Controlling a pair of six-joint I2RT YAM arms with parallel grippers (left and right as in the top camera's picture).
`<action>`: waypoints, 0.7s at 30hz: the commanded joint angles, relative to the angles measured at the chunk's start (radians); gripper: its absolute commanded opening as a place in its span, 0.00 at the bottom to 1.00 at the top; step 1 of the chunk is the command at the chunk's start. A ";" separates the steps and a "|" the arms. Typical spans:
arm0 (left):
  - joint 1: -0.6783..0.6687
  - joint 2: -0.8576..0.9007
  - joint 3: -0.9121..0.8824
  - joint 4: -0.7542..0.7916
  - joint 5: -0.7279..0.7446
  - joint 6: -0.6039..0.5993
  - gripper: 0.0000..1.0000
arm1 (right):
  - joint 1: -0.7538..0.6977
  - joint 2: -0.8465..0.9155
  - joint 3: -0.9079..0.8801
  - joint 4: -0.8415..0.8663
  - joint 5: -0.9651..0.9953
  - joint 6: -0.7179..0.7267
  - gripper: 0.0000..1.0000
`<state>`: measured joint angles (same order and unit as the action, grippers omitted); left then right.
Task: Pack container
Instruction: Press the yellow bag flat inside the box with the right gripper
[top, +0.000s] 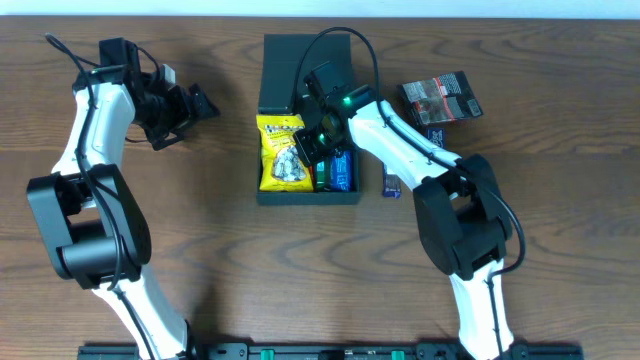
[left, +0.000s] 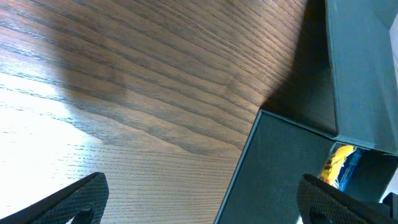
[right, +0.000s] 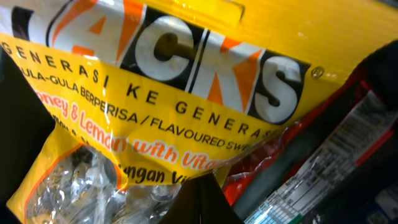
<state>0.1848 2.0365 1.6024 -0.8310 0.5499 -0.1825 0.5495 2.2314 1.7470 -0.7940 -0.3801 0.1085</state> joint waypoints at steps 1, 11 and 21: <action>-0.004 -0.010 0.026 -0.006 -0.007 0.019 0.98 | 0.017 0.023 0.038 -0.019 -0.035 0.018 0.01; -0.004 -0.010 0.026 -0.005 -0.008 0.019 0.98 | 0.008 -0.010 0.150 -0.106 0.040 0.006 0.01; -0.004 -0.010 0.026 -0.008 -0.008 0.019 0.98 | 0.025 -0.005 0.149 -0.043 0.034 -0.002 0.02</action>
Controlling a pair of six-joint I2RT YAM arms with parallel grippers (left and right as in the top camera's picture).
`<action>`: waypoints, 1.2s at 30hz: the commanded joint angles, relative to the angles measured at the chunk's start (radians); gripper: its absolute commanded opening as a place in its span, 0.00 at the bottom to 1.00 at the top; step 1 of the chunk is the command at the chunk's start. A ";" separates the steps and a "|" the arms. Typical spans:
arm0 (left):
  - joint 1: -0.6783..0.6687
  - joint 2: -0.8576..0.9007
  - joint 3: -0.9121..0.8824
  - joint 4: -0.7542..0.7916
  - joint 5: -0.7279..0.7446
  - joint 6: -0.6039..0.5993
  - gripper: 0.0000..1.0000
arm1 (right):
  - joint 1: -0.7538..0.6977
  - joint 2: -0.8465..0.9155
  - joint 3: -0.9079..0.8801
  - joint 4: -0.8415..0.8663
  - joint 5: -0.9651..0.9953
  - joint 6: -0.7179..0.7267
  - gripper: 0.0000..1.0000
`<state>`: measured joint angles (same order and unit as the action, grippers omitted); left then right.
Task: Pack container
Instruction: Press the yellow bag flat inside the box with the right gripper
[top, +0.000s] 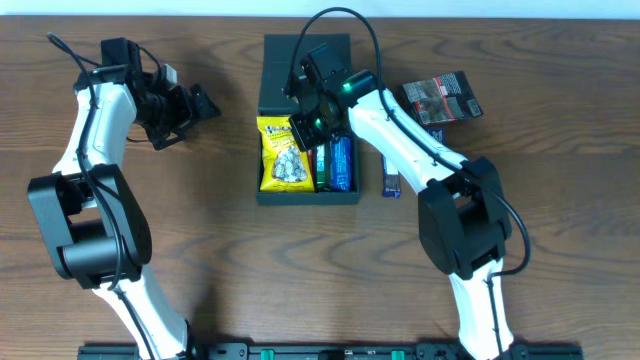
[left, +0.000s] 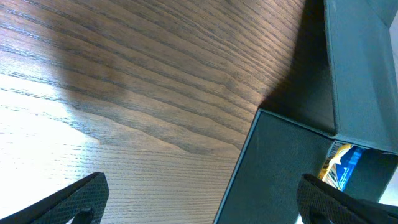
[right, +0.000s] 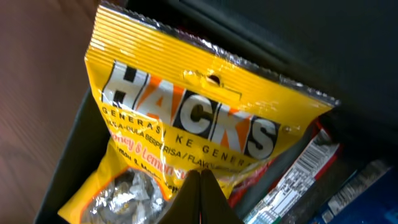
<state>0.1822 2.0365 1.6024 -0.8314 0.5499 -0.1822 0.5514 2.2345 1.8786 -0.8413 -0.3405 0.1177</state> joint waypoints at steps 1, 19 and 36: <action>-0.002 -0.010 0.026 -0.009 -0.008 0.019 0.98 | 0.027 -0.008 0.017 0.004 -0.005 -0.014 0.01; -0.002 -0.010 0.026 -0.010 -0.008 0.019 0.98 | 0.054 0.069 -0.025 0.053 0.028 -0.018 0.01; -0.002 -0.010 0.026 -0.009 -0.008 0.019 0.98 | 0.022 -0.056 0.049 0.026 0.055 -0.006 0.01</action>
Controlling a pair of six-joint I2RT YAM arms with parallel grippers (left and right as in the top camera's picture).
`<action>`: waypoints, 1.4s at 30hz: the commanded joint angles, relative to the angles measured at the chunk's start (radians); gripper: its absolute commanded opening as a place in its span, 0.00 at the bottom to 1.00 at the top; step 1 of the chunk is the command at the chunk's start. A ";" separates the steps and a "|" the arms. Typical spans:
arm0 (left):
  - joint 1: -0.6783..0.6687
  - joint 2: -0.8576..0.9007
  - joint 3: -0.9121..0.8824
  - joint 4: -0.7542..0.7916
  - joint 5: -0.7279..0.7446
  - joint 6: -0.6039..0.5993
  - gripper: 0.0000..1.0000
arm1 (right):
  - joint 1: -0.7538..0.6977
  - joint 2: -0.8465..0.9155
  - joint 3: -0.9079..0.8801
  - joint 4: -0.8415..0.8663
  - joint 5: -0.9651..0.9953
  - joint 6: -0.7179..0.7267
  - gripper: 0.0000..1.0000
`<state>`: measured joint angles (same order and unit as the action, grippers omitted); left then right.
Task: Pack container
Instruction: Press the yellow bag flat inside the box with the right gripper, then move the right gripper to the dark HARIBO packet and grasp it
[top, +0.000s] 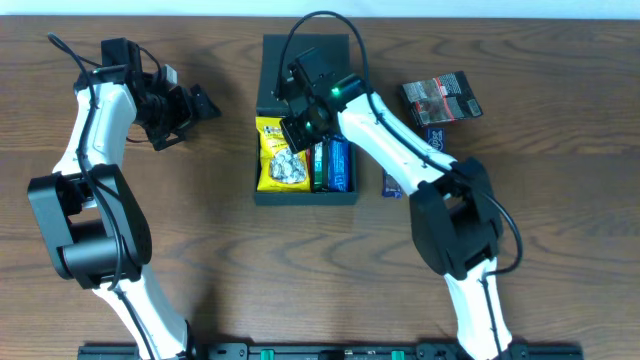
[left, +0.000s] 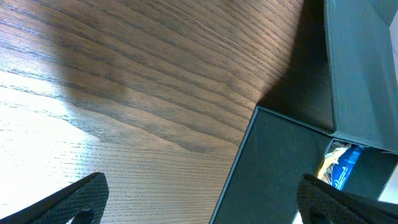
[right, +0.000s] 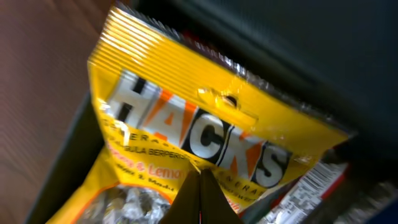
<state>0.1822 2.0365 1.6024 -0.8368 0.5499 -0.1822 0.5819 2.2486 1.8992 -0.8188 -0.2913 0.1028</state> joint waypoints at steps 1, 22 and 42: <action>-0.002 -0.010 0.026 -0.003 -0.008 0.019 0.98 | -0.008 -0.072 0.028 0.004 0.001 0.008 0.01; -0.002 -0.010 0.026 -0.004 -0.008 0.022 0.98 | -0.291 -0.143 0.035 -0.034 0.238 0.154 0.01; -0.002 -0.010 0.026 -0.001 -0.018 0.021 0.97 | -0.708 -0.101 -0.164 -0.031 -0.161 0.443 0.08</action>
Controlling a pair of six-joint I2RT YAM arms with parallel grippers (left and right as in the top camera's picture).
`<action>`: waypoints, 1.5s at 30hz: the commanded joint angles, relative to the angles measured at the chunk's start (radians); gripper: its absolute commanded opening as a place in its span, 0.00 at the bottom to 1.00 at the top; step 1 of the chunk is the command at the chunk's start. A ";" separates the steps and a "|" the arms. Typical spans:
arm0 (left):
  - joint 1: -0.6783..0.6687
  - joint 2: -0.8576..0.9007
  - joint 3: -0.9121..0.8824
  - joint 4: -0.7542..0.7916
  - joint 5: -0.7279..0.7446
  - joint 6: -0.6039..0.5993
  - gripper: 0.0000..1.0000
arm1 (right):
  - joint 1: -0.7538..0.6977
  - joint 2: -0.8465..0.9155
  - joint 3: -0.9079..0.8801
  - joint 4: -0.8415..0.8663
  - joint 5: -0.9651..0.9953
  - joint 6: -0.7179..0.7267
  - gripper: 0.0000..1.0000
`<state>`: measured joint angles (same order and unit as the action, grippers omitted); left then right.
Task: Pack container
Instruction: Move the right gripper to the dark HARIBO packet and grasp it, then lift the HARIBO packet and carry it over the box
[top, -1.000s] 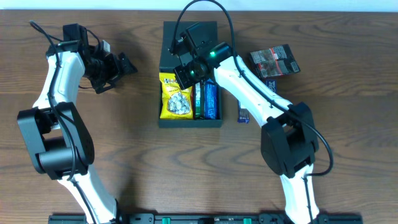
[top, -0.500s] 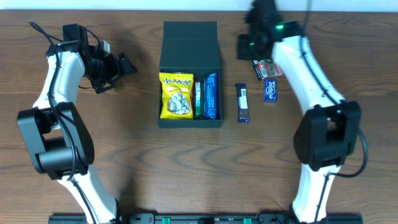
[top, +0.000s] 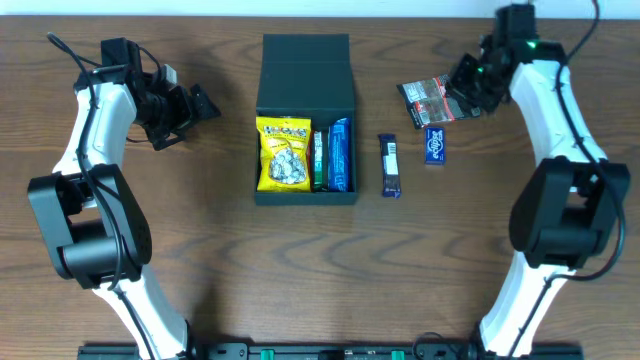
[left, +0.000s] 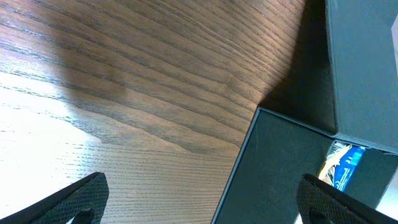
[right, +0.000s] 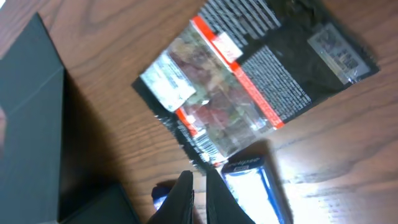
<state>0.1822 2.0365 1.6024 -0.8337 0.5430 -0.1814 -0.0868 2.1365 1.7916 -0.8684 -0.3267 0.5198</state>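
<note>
The black container (top: 305, 70) stands open with its lid folded back. Inside lie a yellow Hacks bag (top: 283, 153), a dark bar (top: 319, 160) and a blue bar (top: 341, 155). On the table to its right are a dark blue bar (top: 391, 165), a small blue pack (top: 435, 143) and a black snack pack (top: 440, 97). My right gripper (top: 468, 90) hovers over the black snack pack (right: 249, 93), its jaws all but shut with only a thin gap and nothing in them (right: 200, 199). My left gripper (top: 190, 108) hangs wide open left of the container (left: 280, 168).
The small blue pack (right: 252, 183) lies just below the black pack, beside my right fingers. Bare wooden table (top: 200, 230) spreads to the left of and in front of the container. The table's far edge runs close behind the container lid and the right arm.
My right gripper was shut over the top of the yellow bag inside the container. It now hangs far to the right over the black snack pack. The left arm is unchanged.
My right gripper was first shut and low in the container against the yellow bag. It then stood higher over the bag, then near the bag's top edge. Now the bag lies flat in the container and the gripper is above the black pack.
</note>
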 joint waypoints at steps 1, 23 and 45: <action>-0.002 -0.010 0.026 -0.004 -0.011 0.021 0.98 | -0.052 0.011 -0.096 0.048 -0.150 0.026 0.07; -0.030 -0.010 0.026 -0.006 -0.026 0.017 0.98 | -0.119 0.011 -0.387 0.436 -0.148 0.060 0.36; -0.032 -0.010 0.026 0.000 -0.029 0.017 0.98 | -0.061 0.060 -0.389 0.513 -0.127 0.206 0.45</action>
<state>0.1532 2.0365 1.6024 -0.8318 0.5232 -0.1818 -0.1566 2.1532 1.4120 -0.3504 -0.4740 0.6865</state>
